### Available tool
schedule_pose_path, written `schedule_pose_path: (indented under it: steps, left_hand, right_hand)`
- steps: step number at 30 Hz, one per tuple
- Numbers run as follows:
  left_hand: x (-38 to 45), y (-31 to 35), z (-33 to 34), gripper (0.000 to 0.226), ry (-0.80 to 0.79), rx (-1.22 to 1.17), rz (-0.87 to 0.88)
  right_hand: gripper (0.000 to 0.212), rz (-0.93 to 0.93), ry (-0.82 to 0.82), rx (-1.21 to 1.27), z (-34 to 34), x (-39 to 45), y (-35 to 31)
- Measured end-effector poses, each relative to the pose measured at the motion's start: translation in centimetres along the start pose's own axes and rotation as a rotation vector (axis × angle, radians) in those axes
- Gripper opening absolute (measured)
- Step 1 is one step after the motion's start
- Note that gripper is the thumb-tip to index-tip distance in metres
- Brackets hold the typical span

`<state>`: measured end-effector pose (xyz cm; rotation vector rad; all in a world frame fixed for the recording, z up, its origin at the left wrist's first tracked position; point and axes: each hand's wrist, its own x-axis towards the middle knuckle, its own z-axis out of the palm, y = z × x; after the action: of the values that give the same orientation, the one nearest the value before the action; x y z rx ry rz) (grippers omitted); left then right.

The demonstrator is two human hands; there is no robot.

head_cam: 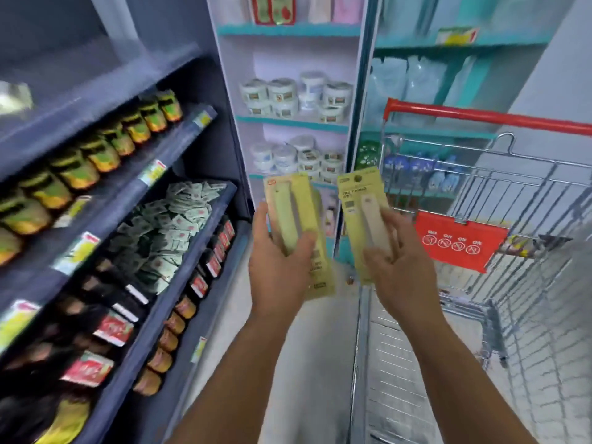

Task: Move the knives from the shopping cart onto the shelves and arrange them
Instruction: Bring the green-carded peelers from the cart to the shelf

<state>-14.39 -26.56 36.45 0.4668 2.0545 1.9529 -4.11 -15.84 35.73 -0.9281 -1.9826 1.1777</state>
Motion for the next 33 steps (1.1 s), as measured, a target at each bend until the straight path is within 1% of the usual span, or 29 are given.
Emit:
schedule_pose_path:
  steps: [4,8,11,15,16,19,24,27,30,31,33]
  left_hand:
    - [0.6,3.3,-8.1,0.06,0.068,0.046,0.129]
    - [1.0,6.8,-14.9,0.06,0.183,0.049,0.195]
    - [1.6,9.2,-19.3,0.064,0.273,0.063,0.221]
    - [3.3,11.3,-24.6,0.045,0.382,0.119,0.271]
    - [3.8,11.8,-25.7,0.043,0.401,0.131,0.272]
    - [5.0,13.4,-29.0,0.042,0.44,0.157,0.255]
    - [8.6,14.3,-34.0,0.035,0.55,0.274,0.222]
    - [12.1,14.4,-36.3,0.048,0.585,0.343,0.14]
    - [16.6,14.4,-38.0,0.032,0.628,0.421,0.098]
    - [18.3,14.5,-38.4,0.031,0.647,0.436,0.075]
    - [21.8,14.3,-39.2,0.041,0.68,0.473,0.021]
  right_hand:
    - [0.055,-0.095,-0.043,0.057,5.1,-2.1,-6.5]
    - [0.052,-0.189,-0.103,0.09,9.4,-3.2,-12.7]
    - [0.051,-0.263,-0.144,0.086,12.2,-3.5,-17.2]
    - [0.052,-0.337,-0.207,0.087,16.4,-3.3,-21.8]
    - [0.052,-0.353,-0.226,0.093,17.4,-3.1,-22.7]
    - [0.052,-0.374,-0.287,0.101,20.9,-2.3,-25.2]
    - [0.05,-0.432,-0.413,0.123,26.8,0.0,-28.5]
    - [0.049,-0.455,-0.474,0.146,30.7,2.4,-30.2]
    - [0.048,-0.462,-0.522,0.128,35.2,5.8,-31.9]
    - [0.048,-0.473,-0.537,0.118,36.8,7.0,-32.3]
    - [0.05,-0.488,-0.57,0.074,39.8,9.5,-33.3]
